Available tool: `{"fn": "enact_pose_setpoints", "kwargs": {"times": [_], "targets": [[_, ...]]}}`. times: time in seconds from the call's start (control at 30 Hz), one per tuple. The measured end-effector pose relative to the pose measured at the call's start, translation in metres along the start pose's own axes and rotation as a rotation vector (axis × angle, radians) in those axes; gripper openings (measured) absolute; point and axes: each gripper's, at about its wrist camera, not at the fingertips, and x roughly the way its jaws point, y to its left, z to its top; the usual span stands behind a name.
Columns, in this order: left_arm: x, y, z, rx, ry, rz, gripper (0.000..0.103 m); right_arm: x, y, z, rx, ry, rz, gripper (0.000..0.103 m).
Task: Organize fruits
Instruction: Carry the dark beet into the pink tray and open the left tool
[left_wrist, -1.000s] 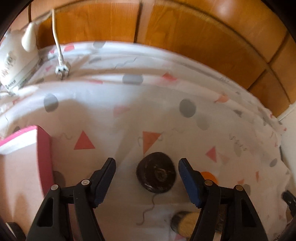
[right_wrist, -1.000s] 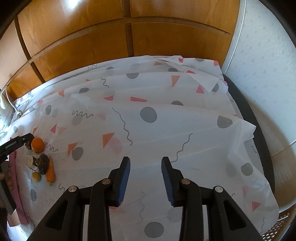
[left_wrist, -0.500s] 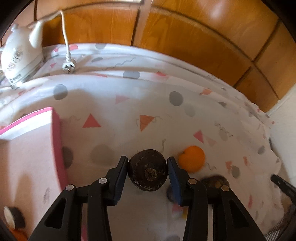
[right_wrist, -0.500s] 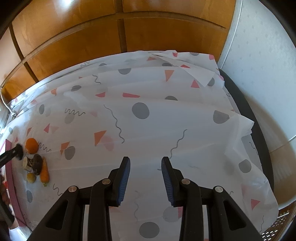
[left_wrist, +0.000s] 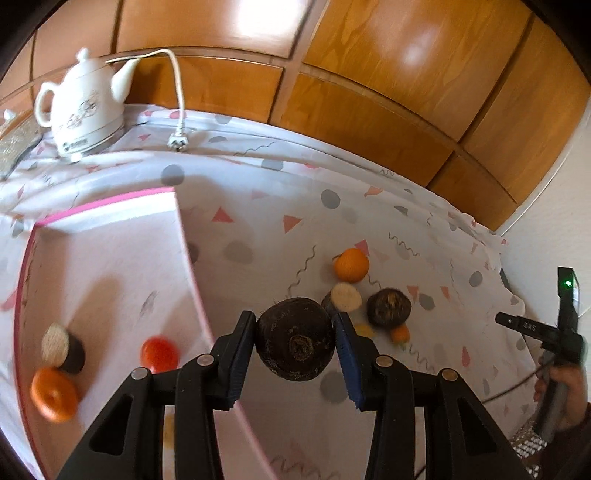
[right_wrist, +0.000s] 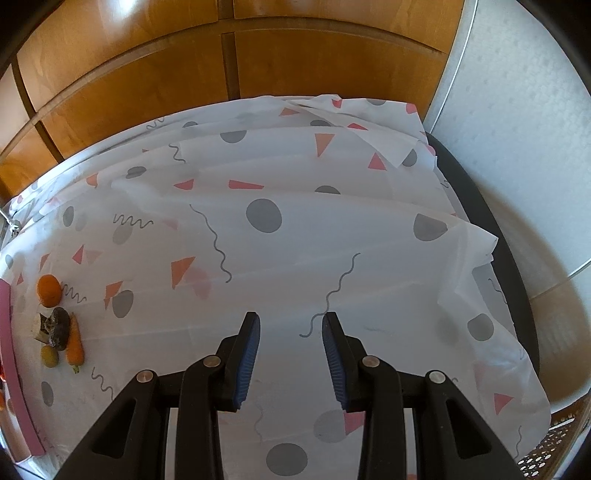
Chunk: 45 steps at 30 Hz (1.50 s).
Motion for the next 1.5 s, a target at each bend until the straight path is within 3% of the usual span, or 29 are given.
{"fn": "enact_pose_setpoints", "kwargs": {"times": [0.4, 0.83, 1.0, 1.13, 1.3, 1.5], "targets": [[-0.045, 0.043, -0.029, -0.068, -0.036, 0.009, 0.044, 0.009, 0.011, -0.007, -0.059, 0.032, -0.036, 0.035], [-0.081, 0.122, -0.053, -0.253, -0.084, 0.088, 0.044, 0.013, 0.022, -0.014, -0.107, 0.047, -0.064, 0.035], [-0.09, 0.147, -0.066, -0.308, -0.088, 0.117, 0.044, 0.009, 0.028, -0.014, -0.104, 0.037, 0.04, 0.035], [-0.095, 0.162, -0.075, -0.341, -0.087, 0.133, 0.044, 0.008, 0.053, -0.022, -0.205, 0.038, 0.082, 0.035], [-0.107, 0.177, -0.079, -0.38, -0.111, 0.147, 0.044, 0.014, 0.072, -0.03, -0.309, 0.044, 0.04, 0.035], [-0.125, 0.199, -0.085, -0.438, -0.146, 0.178, 0.044, 0.02, 0.059, -0.031, -0.258, 0.076, -0.026, 0.035]]}}
